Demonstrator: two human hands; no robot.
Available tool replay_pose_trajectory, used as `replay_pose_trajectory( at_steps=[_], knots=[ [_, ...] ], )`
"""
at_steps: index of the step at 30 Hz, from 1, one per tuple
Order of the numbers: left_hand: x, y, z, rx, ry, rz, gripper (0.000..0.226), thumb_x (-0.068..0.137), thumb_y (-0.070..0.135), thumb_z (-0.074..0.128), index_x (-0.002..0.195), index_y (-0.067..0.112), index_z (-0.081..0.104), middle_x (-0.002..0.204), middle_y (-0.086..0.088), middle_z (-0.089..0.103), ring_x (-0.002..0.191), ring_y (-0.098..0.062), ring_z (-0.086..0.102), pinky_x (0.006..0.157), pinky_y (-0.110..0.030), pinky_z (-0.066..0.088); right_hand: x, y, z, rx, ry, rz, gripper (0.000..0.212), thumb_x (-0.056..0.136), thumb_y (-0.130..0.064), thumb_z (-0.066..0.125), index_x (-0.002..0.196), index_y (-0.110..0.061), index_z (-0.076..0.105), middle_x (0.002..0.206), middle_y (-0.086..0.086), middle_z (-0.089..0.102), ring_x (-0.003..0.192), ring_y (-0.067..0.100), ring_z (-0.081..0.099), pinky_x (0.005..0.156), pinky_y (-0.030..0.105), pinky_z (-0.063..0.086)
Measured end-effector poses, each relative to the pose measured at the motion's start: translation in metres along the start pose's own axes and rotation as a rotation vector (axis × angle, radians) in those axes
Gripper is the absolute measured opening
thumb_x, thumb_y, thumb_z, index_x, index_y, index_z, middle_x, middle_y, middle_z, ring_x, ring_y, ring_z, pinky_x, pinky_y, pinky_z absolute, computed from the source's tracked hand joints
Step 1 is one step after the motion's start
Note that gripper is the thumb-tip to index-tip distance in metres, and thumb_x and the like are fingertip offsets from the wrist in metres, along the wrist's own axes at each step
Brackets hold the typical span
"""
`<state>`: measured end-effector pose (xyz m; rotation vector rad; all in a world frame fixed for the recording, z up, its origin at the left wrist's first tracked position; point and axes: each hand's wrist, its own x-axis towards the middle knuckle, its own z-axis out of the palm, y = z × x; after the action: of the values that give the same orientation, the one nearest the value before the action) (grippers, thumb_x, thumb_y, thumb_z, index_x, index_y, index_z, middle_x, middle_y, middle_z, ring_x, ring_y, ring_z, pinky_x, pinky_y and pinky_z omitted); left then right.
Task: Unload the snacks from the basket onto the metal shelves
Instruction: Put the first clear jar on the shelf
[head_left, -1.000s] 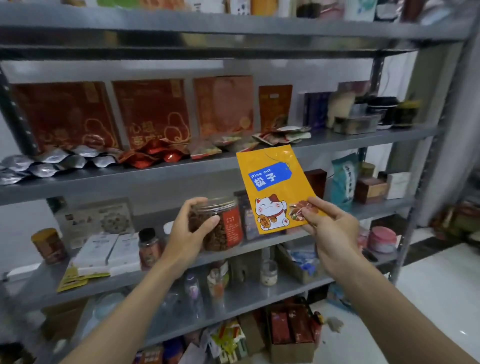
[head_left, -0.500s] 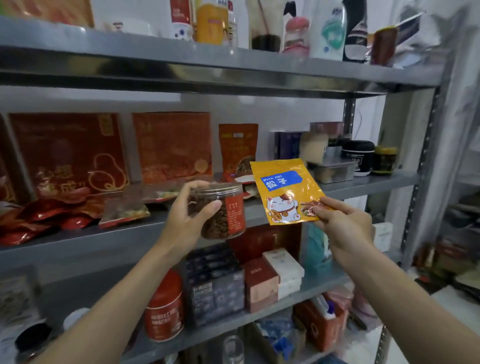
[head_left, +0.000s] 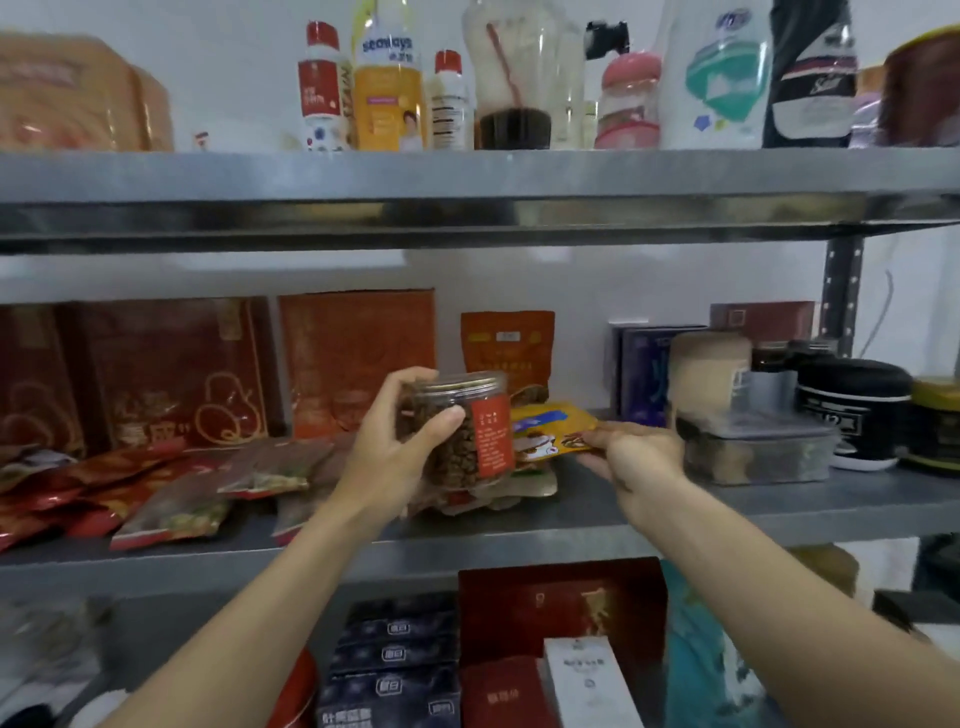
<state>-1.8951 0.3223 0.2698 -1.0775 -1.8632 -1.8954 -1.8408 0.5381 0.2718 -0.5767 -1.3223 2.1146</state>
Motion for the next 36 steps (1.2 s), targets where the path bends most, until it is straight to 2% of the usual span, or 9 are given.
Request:
replay_pose_trajectory(
  at_steps=[5, 11, 16, 18, 20, 23, 26, 31, 36],
  knots=[
    [0.018, -0.005, 0.009, 0.045, 0.053, -0.030, 0.036, 0.081, 0.043, 0.071, 0.112, 0.033, 0.055, 0.112, 0.010, 0.063, 0.102, -0.004, 0.062, 0.073, -0.022, 0.054, 0.035, 0.004, 0.014, -0.043, -0.087, 0.109, 0.026, 0.076, 0.014, 0.073, 0.098, 0.011, 0.060, 0.094, 0.022, 0.067, 0.081, 0.030, 0.070, 0.056, 0.029, 0.061],
    [0.037, -0.014, 0.008, 0.100, 0.053, -0.033, 0.038, 0.074, 0.052, 0.068, 0.108, 0.040, 0.056, 0.114, 0.010, 0.064, 0.111, -0.011, 0.060, 0.086, -0.035, 0.053, 0.058, 0.015, 0.011, -0.367, -0.176, 0.036, 0.024, 0.072, -0.006, 0.084, 0.092, -0.002, 0.070, 0.093, 0.012, 0.073, 0.085, 0.022, 0.068, 0.074, 0.030, 0.055],
    [0.044, -0.014, 0.020, 0.097, 0.028, 0.002, 0.034, 0.082, 0.042, 0.071, 0.111, 0.032, 0.055, 0.113, 0.008, 0.062, 0.101, 0.002, 0.060, 0.078, -0.019, 0.050, 0.058, 0.004, -0.003, -0.582, -0.163, -0.066, 0.052, 0.074, -0.025, 0.085, 0.119, -0.008, 0.064, 0.119, 0.007, 0.066, 0.109, 0.023, 0.059, 0.099, 0.036, 0.048],
    [0.046, -0.011, 0.025, 0.092, 0.007, 0.011, 0.036, 0.080, 0.040, 0.064, 0.113, 0.030, 0.054, 0.116, 0.007, 0.061, 0.100, 0.005, 0.059, 0.075, -0.014, 0.050, 0.049, -0.006, -0.006, -0.621, -0.131, -0.162, 0.060, 0.079, -0.032, 0.080, 0.130, -0.011, 0.059, 0.131, 0.005, 0.060, 0.119, 0.023, 0.055, 0.096, 0.031, 0.043],
    [0.047, -0.010, 0.031, 0.063, -0.011, 0.004, 0.040, 0.077, 0.042, 0.063, 0.114, 0.030, 0.054, 0.117, 0.009, 0.060, 0.106, 0.001, 0.058, 0.080, -0.021, 0.052, 0.039, -0.016, -0.009, -0.618, -0.169, -0.309, 0.066, 0.080, -0.039, 0.077, 0.137, -0.018, 0.054, 0.138, 0.002, 0.055, 0.121, 0.019, 0.052, 0.089, 0.027, 0.041],
    [0.053, -0.010, 0.045, 0.033, -0.040, -0.013, 0.037, 0.081, 0.039, 0.065, 0.115, 0.032, 0.054, 0.118, 0.011, 0.060, 0.109, -0.004, 0.058, 0.084, -0.027, 0.052, 0.027, -0.035, -0.020, -0.567, -0.503, -0.427, 0.081, 0.073, -0.044, 0.077, 0.145, -0.031, 0.042, 0.141, -0.004, 0.051, 0.122, 0.010, 0.051, 0.080, 0.019, 0.044],
    [0.061, -0.012, 0.064, 0.037, -0.110, -0.004, 0.033, 0.087, 0.031, 0.066, 0.118, 0.032, 0.053, 0.120, 0.009, 0.061, 0.110, -0.005, 0.059, 0.087, -0.025, 0.051, 0.028, -0.046, -0.028, -0.597, -0.729, -0.445, 0.096, 0.065, -0.042, 0.081, 0.147, -0.042, 0.032, 0.140, -0.007, 0.050, 0.124, 0.009, 0.053, 0.090, 0.021, 0.048],
    [0.076, -0.018, 0.100, -0.008, -0.217, 0.022, 0.035, 0.086, 0.031, 0.067, 0.119, 0.030, 0.054, 0.122, 0.008, 0.060, 0.111, -0.003, 0.059, 0.088, -0.024, 0.053, 0.050, -0.051, -0.041, -0.627, -0.619, -0.554, 0.110, 0.048, -0.050, 0.093, 0.143, -0.044, 0.037, 0.139, -0.004, 0.052, 0.124, 0.014, 0.055, 0.098, 0.037, 0.053],
    [0.099, -0.027, 0.125, 0.049, -0.331, -0.012, 0.040, 0.087, 0.035, 0.067, 0.124, 0.032, 0.052, 0.121, 0.014, 0.061, 0.111, 0.002, 0.058, 0.088, -0.018, 0.050, 0.074, -0.058, -0.059, -0.603, -0.474, -0.631, 0.094, 0.042, -0.046, 0.095, 0.127, -0.034, 0.055, 0.122, -0.001, 0.064, 0.109, 0.018, 0.065, 0.087, 0.039, 0.059]
  ],
)
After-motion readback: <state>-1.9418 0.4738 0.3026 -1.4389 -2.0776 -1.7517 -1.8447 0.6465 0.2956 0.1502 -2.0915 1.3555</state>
